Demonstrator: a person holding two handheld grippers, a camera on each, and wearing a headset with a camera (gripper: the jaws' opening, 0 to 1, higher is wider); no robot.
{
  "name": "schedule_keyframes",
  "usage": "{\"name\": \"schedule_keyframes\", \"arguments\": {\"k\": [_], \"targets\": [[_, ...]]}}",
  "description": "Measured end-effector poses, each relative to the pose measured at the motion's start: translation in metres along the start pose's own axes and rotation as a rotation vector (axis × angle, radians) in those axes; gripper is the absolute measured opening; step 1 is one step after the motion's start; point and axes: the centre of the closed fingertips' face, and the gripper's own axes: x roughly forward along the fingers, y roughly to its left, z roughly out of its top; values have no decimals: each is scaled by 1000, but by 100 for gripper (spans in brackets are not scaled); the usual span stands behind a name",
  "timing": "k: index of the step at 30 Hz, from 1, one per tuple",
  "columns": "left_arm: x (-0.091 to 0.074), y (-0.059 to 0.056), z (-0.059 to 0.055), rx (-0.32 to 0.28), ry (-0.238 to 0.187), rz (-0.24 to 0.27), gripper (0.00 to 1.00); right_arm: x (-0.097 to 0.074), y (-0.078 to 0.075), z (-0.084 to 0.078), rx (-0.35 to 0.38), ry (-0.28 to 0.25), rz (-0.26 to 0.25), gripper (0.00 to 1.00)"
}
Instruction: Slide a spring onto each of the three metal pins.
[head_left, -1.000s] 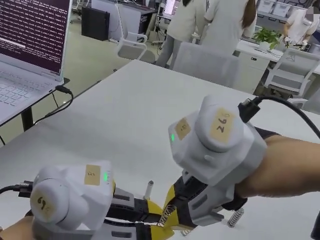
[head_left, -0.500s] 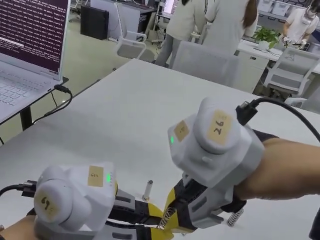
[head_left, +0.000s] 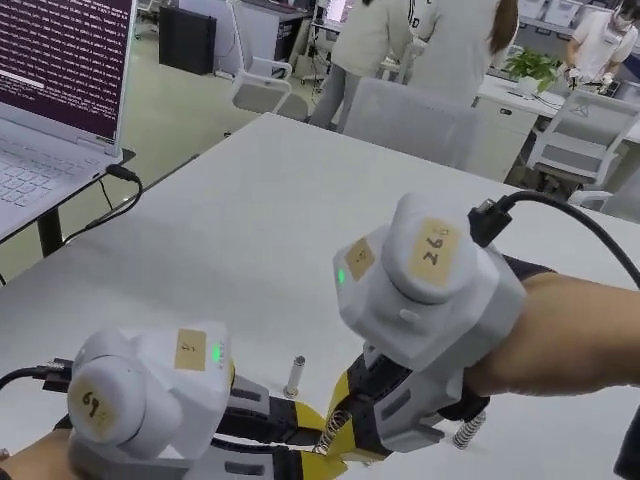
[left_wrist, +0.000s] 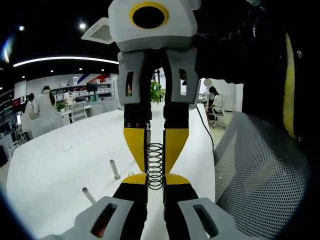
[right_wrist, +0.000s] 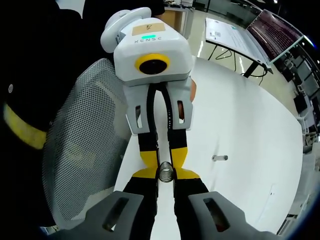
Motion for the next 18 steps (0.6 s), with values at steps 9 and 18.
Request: {"name": "schedule_keyframes", "arguments": {"k": [9,18], "targets": [[-1,3,0,-20,-24,10,8,0,-1,-2,8,3,0,8],[-1,4,1,-44,-41,22,24,-7,-6,-3,33,-13,-21,8]]}}
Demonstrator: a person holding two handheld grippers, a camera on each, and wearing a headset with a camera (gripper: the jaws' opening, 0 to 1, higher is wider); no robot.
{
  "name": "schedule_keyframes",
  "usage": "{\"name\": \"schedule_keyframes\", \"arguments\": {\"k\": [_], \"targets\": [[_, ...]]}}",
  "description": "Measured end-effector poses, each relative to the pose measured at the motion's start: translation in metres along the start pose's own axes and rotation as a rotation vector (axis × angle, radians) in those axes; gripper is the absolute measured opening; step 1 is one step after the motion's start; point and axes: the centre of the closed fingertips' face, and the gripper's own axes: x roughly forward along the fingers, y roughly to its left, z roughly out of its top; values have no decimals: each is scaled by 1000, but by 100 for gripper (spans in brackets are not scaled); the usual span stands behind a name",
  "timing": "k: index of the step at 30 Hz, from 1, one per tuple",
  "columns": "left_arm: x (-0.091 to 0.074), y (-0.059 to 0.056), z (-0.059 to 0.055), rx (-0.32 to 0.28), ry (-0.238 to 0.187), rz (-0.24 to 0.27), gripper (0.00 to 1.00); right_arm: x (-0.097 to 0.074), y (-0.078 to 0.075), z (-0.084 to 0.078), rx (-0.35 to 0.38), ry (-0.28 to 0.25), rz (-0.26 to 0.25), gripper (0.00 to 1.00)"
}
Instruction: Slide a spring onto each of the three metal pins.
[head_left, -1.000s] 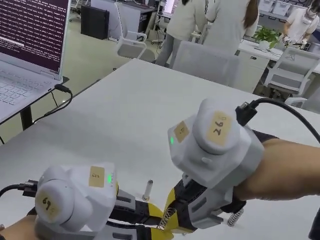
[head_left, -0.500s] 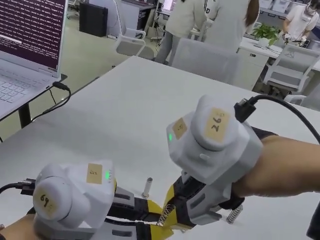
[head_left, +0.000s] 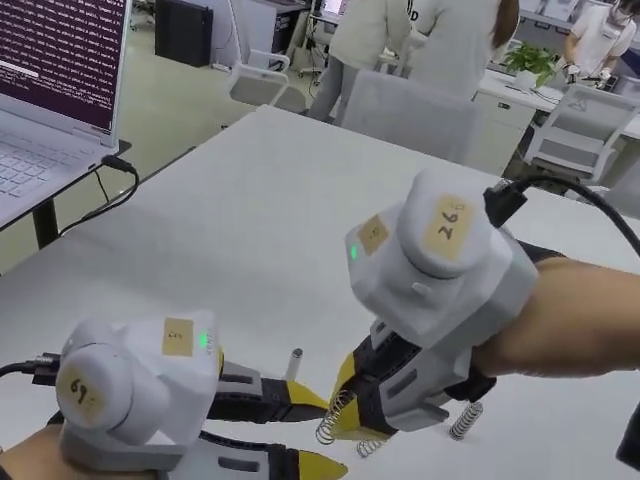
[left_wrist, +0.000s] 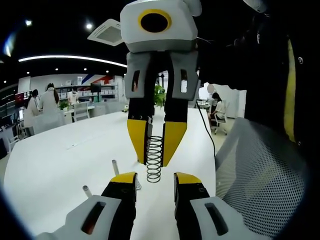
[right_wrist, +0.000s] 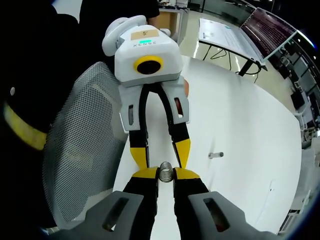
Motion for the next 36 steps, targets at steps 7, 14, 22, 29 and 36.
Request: {"name": "schedule_keyframes", "arguments": {"k": [7,14,22,29,36], "targets": [[-2,2,1,-14,-11,9,29,-9,-6,-1,15,-14,-22,8],[-3,2,2,-33,-23,12,37,-17,-13,-8,38,-17,-47,8],[-6,2,1,-48,-25,15,44,-35,-26,-18,78,-30,-90,8],[-10,5,-1,-60,-30,30,47,-48,-34,-29,105,-28,-123,8],[-15,7,-2,-68,-30,45,48,-58,-43,-36,128,-28,-151,8]]}}
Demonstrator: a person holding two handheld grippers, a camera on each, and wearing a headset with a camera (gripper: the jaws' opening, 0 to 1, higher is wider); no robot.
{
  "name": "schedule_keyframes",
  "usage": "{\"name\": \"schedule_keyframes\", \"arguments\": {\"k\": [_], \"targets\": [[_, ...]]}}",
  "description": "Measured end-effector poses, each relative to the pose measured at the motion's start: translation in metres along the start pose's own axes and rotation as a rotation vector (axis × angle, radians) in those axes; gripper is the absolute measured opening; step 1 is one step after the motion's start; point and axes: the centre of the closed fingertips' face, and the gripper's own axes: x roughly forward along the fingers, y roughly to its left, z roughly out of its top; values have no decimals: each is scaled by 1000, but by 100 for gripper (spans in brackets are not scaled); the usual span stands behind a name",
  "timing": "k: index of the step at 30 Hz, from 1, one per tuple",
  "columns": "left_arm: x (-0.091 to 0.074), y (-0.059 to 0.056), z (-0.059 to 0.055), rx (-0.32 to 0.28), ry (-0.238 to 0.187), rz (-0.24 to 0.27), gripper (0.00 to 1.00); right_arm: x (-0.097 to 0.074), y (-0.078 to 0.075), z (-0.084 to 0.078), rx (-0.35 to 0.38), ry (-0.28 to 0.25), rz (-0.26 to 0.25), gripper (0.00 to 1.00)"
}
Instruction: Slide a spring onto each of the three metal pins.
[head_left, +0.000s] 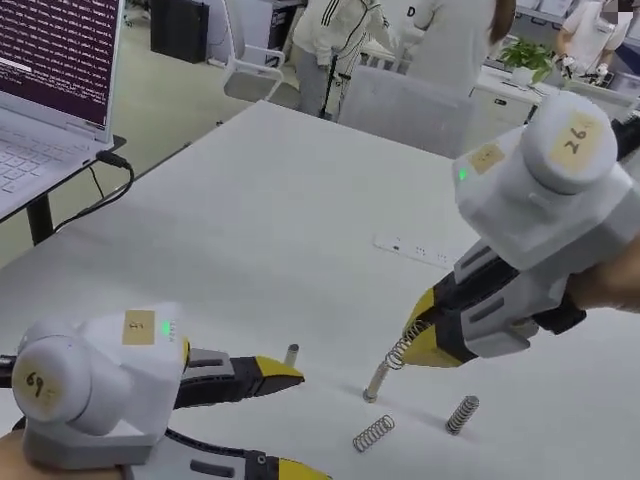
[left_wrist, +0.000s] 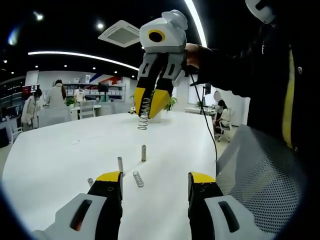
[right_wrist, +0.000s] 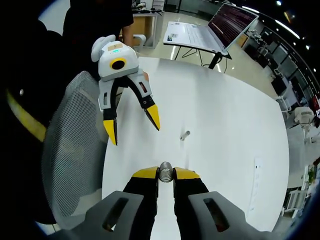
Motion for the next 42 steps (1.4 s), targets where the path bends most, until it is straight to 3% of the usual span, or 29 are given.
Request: {"name": "schedule_keyframes", "arguments": {"k": [15,42], "targets": [[-7,0,-1,-22,-4,20,48,3,-11,5,7,8,-9,8],[-19,8,-13,-55,-17,78,49,62,-35,34,-23,15,42,8]]}}
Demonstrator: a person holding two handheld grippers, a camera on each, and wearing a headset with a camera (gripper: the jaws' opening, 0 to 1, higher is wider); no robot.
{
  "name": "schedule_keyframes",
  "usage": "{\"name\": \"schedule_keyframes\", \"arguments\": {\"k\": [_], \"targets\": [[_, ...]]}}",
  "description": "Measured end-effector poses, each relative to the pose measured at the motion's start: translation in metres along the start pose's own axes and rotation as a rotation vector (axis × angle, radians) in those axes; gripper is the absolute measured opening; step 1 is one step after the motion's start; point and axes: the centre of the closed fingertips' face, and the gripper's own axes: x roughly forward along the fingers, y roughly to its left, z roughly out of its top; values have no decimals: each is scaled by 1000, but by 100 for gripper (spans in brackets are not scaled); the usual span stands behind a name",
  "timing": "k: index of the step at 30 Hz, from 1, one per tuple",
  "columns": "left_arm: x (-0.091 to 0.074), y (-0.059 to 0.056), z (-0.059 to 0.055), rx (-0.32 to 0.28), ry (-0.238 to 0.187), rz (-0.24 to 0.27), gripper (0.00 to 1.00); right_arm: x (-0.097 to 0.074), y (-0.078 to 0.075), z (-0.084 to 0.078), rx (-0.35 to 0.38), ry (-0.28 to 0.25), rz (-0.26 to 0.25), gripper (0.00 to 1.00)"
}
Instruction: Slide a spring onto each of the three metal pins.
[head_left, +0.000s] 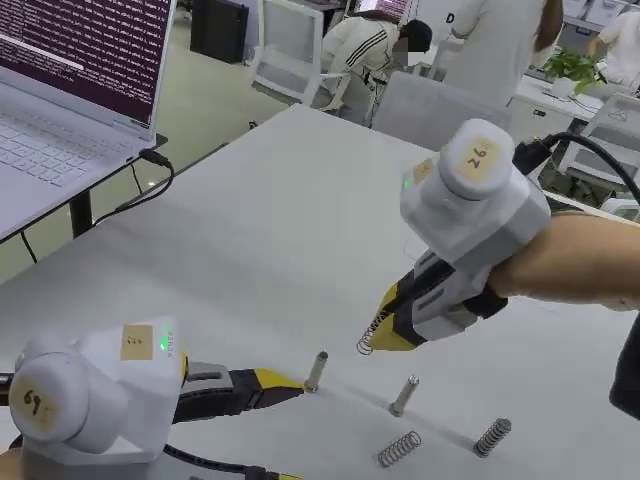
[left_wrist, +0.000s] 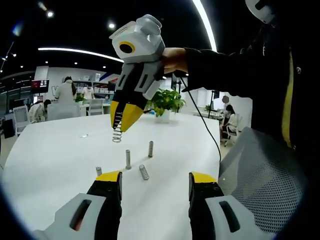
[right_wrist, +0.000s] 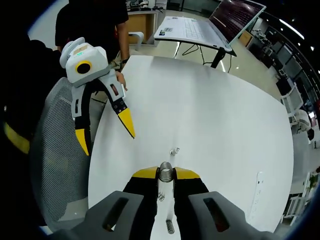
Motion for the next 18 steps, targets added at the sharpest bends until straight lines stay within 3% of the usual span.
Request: {"name": "schedule_keyframes", "arguments": {"k": [18], "targets": [[-25,20,-9,14,15,125,50,39,-19,7,-22,20,-17,8]]}}
